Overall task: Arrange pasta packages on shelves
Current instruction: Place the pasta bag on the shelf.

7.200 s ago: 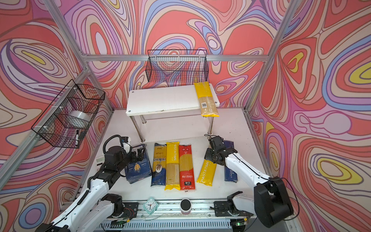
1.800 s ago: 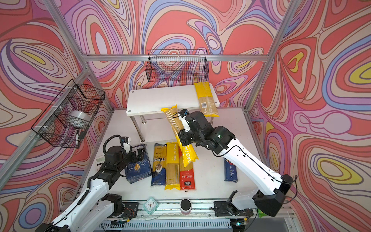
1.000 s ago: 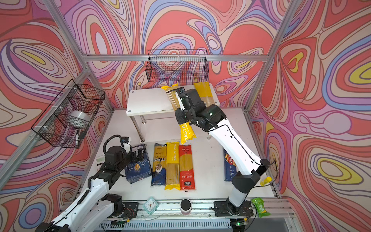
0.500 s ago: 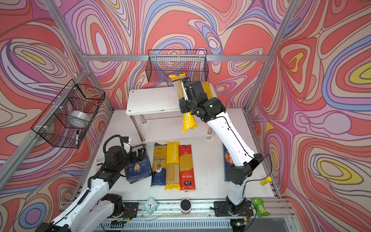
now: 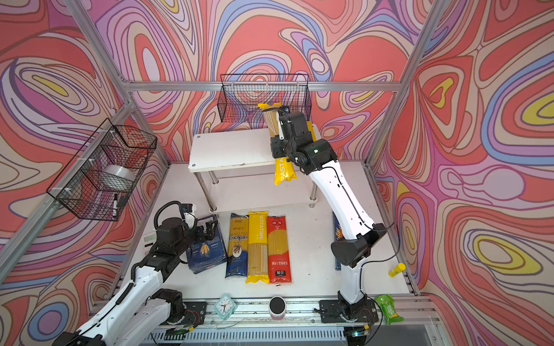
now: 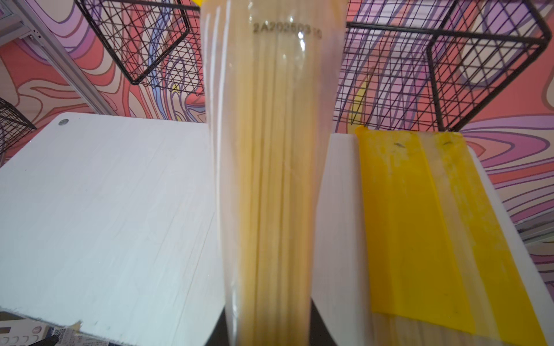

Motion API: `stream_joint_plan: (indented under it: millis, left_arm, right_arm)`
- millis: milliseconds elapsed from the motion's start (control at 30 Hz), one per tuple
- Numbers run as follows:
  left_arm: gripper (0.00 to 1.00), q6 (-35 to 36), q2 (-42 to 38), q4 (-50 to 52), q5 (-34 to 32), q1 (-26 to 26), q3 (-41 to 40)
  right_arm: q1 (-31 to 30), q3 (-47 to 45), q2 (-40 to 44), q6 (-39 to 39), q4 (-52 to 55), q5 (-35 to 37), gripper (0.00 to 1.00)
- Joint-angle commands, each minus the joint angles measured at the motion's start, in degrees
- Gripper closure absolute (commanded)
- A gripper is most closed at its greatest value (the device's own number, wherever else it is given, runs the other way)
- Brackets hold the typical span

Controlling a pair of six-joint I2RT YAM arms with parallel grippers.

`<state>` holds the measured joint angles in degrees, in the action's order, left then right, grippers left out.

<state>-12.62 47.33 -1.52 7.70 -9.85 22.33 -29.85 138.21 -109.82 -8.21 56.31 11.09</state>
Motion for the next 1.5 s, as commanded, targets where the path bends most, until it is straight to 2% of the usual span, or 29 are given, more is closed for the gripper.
stream_joint_plan:
  millis: [0,400,567,700,767,1133,1367,1467]
  left_arm:
    - [0.0,0.4,0.1,-1.0,1.0,-0.5,-0.6]
    - [0.0,0.4,0.1,-1.1,1.0,-0.4,-0.6]
    - [0.0,0.3,0.1,-1.2,0.9,-0.4,-0.6]
    - [0.0,0.3,0.1,-1.2,0.9,-0.4,-0.6]
    - [0.0,0.3,0.1,-1.1,0.9,-0.4,-0.7]
    - [0.0,0.3,0.1,-1.1,0.8,-0.4,-0.6]
    - [0.0,0.3,0.1,-1.1,0.7,-0.4,-0.6]
    - [0.0,0.3,0.1,-1.1,0.8,-0.4,-0.6]
  right_arm:
    - [1.8,0.9,-2.2,1.0,-4.0,4.0,0.87]
    - [3.4,-0.5,-3.4,-0.3,-5.1,3.0,0.86]
    - [3.7,0.0,-4.1,-0.4,-4.8,2.8,0.79]
    - [3.7,-0.4,-4.1,-0.6,-4.9,2.5,0.66]
    - [3.7,-0.6,-4.1,-0.6,-4.9,2.2,0.63]
    - [3.7,0.7,-1.4,-1.5,-4.0,-0.9,0.59]
    - [3.6,-8.0,5.2,-3.2,-6.5,-4.3,0.56]
    - [3.5,-8.2,5.5,-2.8,-6.0,-3.2,0.54]
